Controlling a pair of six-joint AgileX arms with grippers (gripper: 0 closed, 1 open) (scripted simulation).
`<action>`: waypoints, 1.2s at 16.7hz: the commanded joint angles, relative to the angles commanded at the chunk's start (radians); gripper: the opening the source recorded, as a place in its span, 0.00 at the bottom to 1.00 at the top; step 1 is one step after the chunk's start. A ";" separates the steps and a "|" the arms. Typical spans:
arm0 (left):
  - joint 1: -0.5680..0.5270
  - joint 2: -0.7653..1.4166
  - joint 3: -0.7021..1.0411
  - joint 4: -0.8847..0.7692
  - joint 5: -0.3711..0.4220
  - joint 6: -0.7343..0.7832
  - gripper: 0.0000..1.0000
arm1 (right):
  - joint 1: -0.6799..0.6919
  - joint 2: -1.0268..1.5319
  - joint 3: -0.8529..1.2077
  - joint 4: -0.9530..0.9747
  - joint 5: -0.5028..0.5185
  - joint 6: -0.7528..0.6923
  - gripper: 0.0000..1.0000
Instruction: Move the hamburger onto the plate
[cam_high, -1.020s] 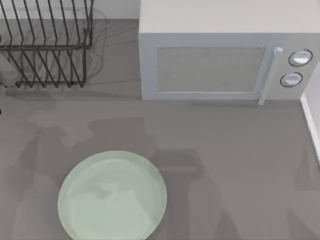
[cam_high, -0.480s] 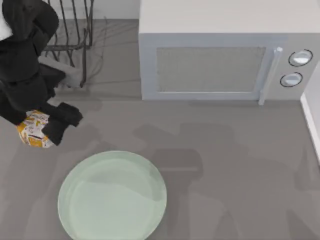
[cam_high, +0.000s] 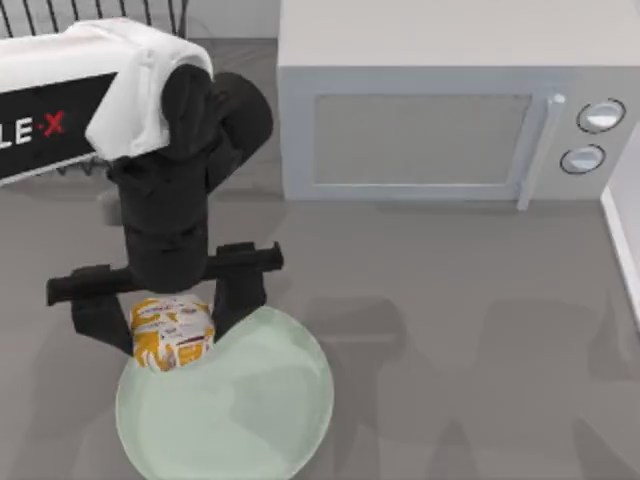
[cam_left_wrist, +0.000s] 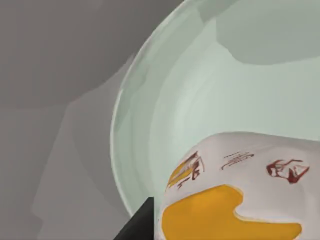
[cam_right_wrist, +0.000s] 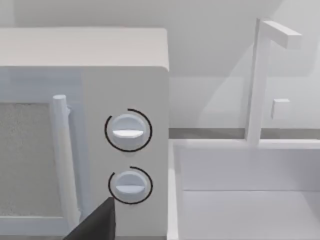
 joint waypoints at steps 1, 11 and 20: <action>-0.027 -0.001 -0.010 0.000 0.002 -0.126 0.00 | 0.000 0.000 0.000 0.000 0.000 0.000 1.00; -0.139 -0.034 -0.069 0.076 0.008 -1.109 0.00 | 0.000 0.000 0.000 0.000 0.000 0.000 1.00; -0.130 -0.056 -0.070 0.124 -0.002 -1.359 0.00 | 0.000 0.000 0.000 0.000 0.000 0.000 1.00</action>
